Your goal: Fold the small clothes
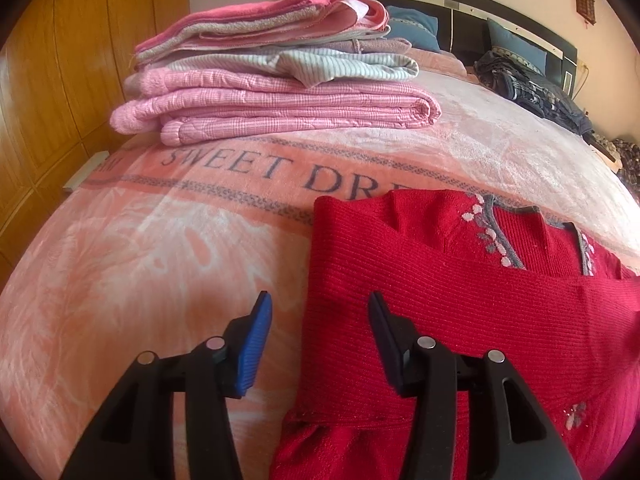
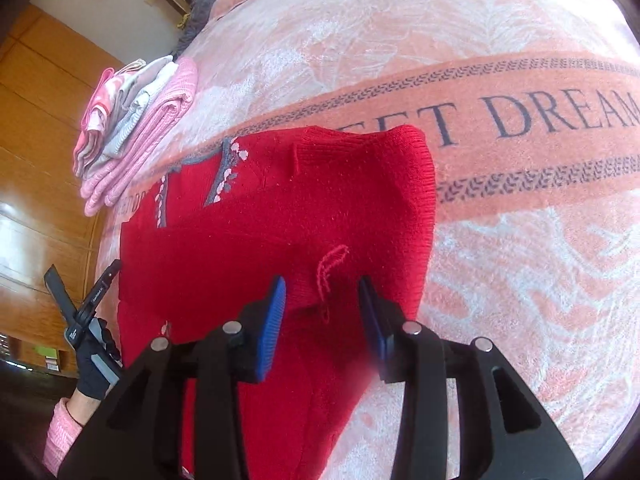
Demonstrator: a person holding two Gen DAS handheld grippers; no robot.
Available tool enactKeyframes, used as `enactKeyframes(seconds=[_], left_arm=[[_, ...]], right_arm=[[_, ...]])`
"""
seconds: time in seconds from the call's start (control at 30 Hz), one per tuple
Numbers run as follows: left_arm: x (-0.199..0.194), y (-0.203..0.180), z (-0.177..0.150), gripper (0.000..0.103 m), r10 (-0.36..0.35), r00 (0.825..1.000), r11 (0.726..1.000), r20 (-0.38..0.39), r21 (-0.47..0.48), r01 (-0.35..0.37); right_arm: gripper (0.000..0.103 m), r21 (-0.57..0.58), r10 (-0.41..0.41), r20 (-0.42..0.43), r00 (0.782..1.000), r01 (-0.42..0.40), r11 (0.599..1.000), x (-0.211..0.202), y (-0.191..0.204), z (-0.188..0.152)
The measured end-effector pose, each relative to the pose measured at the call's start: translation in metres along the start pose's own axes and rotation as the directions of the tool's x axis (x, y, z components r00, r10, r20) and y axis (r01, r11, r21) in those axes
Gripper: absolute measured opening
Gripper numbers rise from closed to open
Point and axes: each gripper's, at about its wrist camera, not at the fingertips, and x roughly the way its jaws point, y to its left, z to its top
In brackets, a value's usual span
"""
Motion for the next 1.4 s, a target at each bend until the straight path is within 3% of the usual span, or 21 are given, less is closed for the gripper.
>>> enactKeyframes(seconds=[0.1,0.3,0.4,0.47,0.6,0.73,0.83,1.07,1.13,1.2,1.3,1.4], left_arm=[[0.002,-0.005,-0.002,0.053,0.002,1.000,1.000,-0.009,0.015,-0.002],[0.015,-0.005,-0.010,0.056,0.007,0.998,1.000,-0.056,0.003,-0.007],[0.016,-0.001,-0.011,0.057,-0.009,0.998,1.000,-0.067,-0.020,0.008],[0.017,0.001,-0.011,0.057,-0.021,0.997,0.999,-0.072,-0.030,0.019],[0.016,0.005,-0.011,0.057,-0.055,0.995,0.997,-0.089,-0.055,0.050],[0.006,0.002,-0.009,0.058,-0.135,0.986,0.990,-0.093,-0.059,0.129],[0.002,-0.010,-0.009,0.065,-0.189,0.978,0.982,-0.093,-0.015,0.189],[0.013,-0.011,-0.012,0.067,-0.177,0.978,0.984,-0.113,-0.021,0.176],[0.016,-0.008,-0.013,0.071,-0.174,0.977,0.985,-0.122,-0.028,0.172],[0.020,-0.004,-0.015,0.072,-0.191,0.973,0.981,-0.131,-0.054,0.185],[0.020,-0.004,-0.016,0.072,-0.191,0.973,0.981,-0.131,-0.050,0.186],[0.021,-0.003,-0.015,0.073,-0.193,0.972,0.981,-0.136,-0.052,0.187]], right_arm=[[0.038,0.020,0.032,-0.019,0.999,-0.032,0.999,0.007,-0.003,-0.003],[0.032,-0.014,0.001,-0.026,1.000,-0.002,1.000,0.018,0.007,-0.008],[0.035,0.025,0.100,-0.007,0.995,-0.100,0.995,0.008,0.005,-0.010],[0.035,0.009,0.117,0.003,0.993,-0.117,0.993,0.000,0.007,-0.010],[0.035,-0.045,0.087,-0.019,0.996,-0.088,0.995,-0.010,0.011,-0.016],[0.035,-0.092,0.052,-0.053,0.997,-0.057,0.994,-0.004,0.011,-0.023],[0.034,-0.094,-0.003,-0.057,0.998,-0.002,0.996,0.007,0.009,-0.024],[0.034,-0.112,-0.039,-0.043,0.998,0.034,0.993,0.026,0.023,-0.015],[0.027,-0.131,-0.081,-0.034,0.996,0.075,0.989,0.029,0.028,-0.017],[0.006,-0.134,-0.084,-0.027,0.996,0.079,0.988,0.027,0.029,-0.017],[0.006,-0.090,-0.048,-0.022,0.999,0.046,0.995,0.012,0.024,-0.018],[0.005,-0.070,-0.102,-0.096,0.990,0.096,0.993,0.004,0.018,-0.028]])
